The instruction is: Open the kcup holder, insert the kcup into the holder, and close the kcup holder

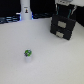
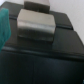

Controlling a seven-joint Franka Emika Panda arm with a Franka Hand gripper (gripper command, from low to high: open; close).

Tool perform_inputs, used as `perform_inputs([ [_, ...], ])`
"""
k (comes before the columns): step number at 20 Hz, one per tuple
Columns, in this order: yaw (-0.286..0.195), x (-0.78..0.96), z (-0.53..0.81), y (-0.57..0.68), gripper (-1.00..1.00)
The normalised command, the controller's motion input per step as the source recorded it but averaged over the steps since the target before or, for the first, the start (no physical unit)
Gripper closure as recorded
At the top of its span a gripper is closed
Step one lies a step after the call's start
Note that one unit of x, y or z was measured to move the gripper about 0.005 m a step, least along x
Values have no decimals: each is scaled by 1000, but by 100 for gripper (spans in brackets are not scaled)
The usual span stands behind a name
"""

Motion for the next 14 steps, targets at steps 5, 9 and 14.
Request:
perform_inputs([
  [5,-114,-342,-334,222,-100],
  [9,-98,-327,-370,156,-100],
  [14,-62,-309,-444,63,-100],
])
